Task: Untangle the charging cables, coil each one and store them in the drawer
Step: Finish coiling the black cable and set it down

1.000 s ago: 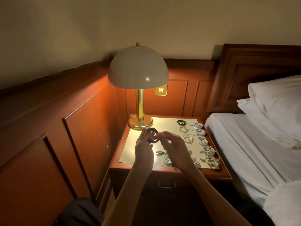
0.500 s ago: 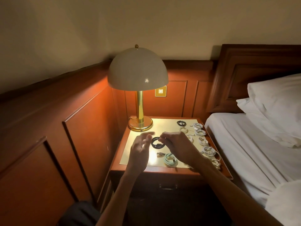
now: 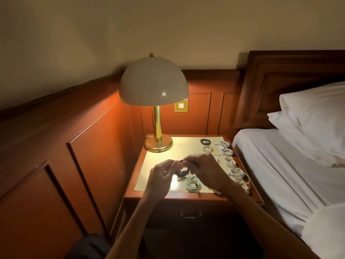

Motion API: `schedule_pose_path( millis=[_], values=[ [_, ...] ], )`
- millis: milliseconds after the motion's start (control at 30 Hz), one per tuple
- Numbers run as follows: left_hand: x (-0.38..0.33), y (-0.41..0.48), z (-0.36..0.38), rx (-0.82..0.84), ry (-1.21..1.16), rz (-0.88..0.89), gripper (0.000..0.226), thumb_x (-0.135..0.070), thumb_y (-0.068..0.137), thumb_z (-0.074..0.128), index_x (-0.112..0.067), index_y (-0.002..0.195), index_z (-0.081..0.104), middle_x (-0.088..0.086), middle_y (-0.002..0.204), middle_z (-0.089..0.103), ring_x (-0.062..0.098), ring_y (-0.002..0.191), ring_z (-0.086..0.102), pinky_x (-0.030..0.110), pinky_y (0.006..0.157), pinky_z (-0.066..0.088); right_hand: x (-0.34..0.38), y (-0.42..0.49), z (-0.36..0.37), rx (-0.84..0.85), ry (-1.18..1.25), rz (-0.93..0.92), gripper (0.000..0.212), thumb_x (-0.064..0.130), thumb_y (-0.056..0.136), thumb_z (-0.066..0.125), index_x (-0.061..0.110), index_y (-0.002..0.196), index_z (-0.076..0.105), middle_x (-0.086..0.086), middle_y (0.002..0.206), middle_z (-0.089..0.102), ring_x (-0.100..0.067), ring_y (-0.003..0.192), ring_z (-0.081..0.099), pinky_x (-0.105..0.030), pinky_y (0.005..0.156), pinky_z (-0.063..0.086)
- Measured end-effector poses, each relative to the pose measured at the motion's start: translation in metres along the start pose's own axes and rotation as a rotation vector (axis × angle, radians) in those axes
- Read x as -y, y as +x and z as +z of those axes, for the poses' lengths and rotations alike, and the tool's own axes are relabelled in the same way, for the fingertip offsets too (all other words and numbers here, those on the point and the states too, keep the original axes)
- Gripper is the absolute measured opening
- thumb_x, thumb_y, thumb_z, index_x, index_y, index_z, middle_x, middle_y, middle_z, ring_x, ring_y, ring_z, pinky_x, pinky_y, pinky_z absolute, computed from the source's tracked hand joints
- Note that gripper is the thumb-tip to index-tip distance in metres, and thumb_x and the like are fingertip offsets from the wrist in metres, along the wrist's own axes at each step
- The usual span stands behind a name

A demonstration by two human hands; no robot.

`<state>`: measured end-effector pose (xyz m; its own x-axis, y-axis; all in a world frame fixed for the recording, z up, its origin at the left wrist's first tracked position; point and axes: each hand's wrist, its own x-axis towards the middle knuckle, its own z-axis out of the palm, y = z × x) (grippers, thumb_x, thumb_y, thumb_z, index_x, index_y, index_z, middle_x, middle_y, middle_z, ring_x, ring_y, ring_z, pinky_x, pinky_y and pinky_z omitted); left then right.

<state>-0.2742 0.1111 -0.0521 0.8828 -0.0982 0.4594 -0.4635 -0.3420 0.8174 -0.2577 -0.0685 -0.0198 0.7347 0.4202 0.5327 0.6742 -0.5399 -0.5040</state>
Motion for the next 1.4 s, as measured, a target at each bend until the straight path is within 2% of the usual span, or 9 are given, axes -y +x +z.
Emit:
schedule_pose_path(
  millis=[167,433,567,733,900,967,1100,1267,1400],
  values=[
    [-0.008,-0.001,0.002,0.351,-0.056,-0.312,0.035,-0.042,0.105,0.028,-0.024,0.085,0.049,-0.008,0.084,0.051,0.009,0.078,0.047,0.024,0.072,0.036,-0.005,-0.001,-0.004,0.108,-0.056,-0.116,0.016,0.02,0.098,0.062,0.013,0.096,0.077,0.006,0.079,0.071,-0.002,0.066,0.065,-0.014,0.061,0.052],
    [0.001,-0.008,0.005,0.309,-0.052,-0.21,0.035,-0.054,0.094,0.028,-0.027,0.086,0.048,0.001,0.092,0.054,0.005,0.085,0.049,0.02,0.082,0.037,-0.012,-0.005,-0.017,0.199,0.198,0.055,0.024,0.03,0.096,0.06,0.023,0.119,0.063,0.01,0.077,0.072,-0.011,0.068,0.069,-0.028,0.065,0.057],
    [-0.003,-0.011,0.006,0.31,-0.038,-0.116,0.034,-0.05,0.096,0.028,-0.025,0.081,0.046,-0.013,0.082,0.049,-0.002,0.075,0.046,0.009,0.073,0.034,-0.014,-0.004,-0.021,0.074,0.189,0.093,0.017,0.015,0.096,0.063,0.031,0.092,0.066,0.009,0.086,0.072,-0.01,0.081,0.07,-0.02,0.071,0.054],
    [-0.008,-0.003,0.009,0.169,-0.07,-0.096,0.036,-0.047,0.101,0.029,-0.026,0.077,0.047,-0.02,0.075,0.05,0.0,0.072,0.048,0.008,0.069,0.037,-0.007,-0.006,0.005,-0.114,0.343,0.267,0.005,0.018,0.091,0.071,0.021,0.092,0.074,0.011,0.086,0.073,-0.012,0.074,0.071,-0.022,0.062,0.057],
    [-0.015,0.0,0.008,0.096,-0.024,-0.076,0.034,-0.028,0.107,0.031,-0.024,0.077,0.047,-0.008,0.078,0.048,-0.002,0.071,0.05,0.006,0.066,0.04,-0.002,-0.009,0.01,-0.04,0.517,0.525,0.017,0.023,0.098,0.061,0.021,0.098,0.077,0.01,0.097,0.076,-0.004,0.097,0.068,-0.025,0.088,0.052],
    [-0.013,-0.001,0.007,0.086,0.027,-0.06,0.033,-0.031,0.107,0.032,-0.02,0.081,0.05,-0.007,0.081,0.049,0.001,0.073,0.05,0.009,0.065,0.041,0.001,-0.011,0.005,0.004,0.622,0.592,0.017,0.033,0.097,0.061,0.025,0.097,0.077,0.012,0.095,0.076,-0.005,0.096,0.07,-0.025,0.085,0.054],
    [-0.002,-0.003,0.009,0.122,0.374,0.09,0.033,-0.035,0.105,0.028,-0.017,0.088,0.05,-0.007,0.086,0.048,0.014,0.081,0.043,0.018,0.07,0.035,0.008,-0.015,0.003,0.057,0.481,0.545,0.01,0.027,0.092,0.07,0.027,0.1,0.076,0.016,0.09,0.076,0.001,0.087,0.07,-0.009,0.066,0.049],
    [0.011,-0.001,0.009,0.02,0.579,0.176,0.012,-0.018,0.1,0.052,-0.014,0.1,0.064,0.001,0.091,0.061,0.01,0.08,0.048,0.011,0.065,0.034,0.01,-0.013,0.013,0.064,0.414,0.617,0.017,0.021,0.097,0.063,0.013,0.107,0.075,0.006,0.099,0.075,-0.004,0.092,0.067,-0.015,0.071,0.047],
    [0.006,-0.002,0.017,-0.104,0.643,0.162,0.022,-0.027,0.096,0.056,-0.012,0.101,0.072,0.006,0.089,0.068,0.014,0.08,0.053,0.024,0.063,0.048,0.01,-0.011,0.021,0.001,0.293,0.627,0.019,0.02,0.099,0.06,0.011,0.107,0.074,0.0,0.1,0.075,-0.012,0.094,0.068,-0.015,0.071,0.05]
  ],
)
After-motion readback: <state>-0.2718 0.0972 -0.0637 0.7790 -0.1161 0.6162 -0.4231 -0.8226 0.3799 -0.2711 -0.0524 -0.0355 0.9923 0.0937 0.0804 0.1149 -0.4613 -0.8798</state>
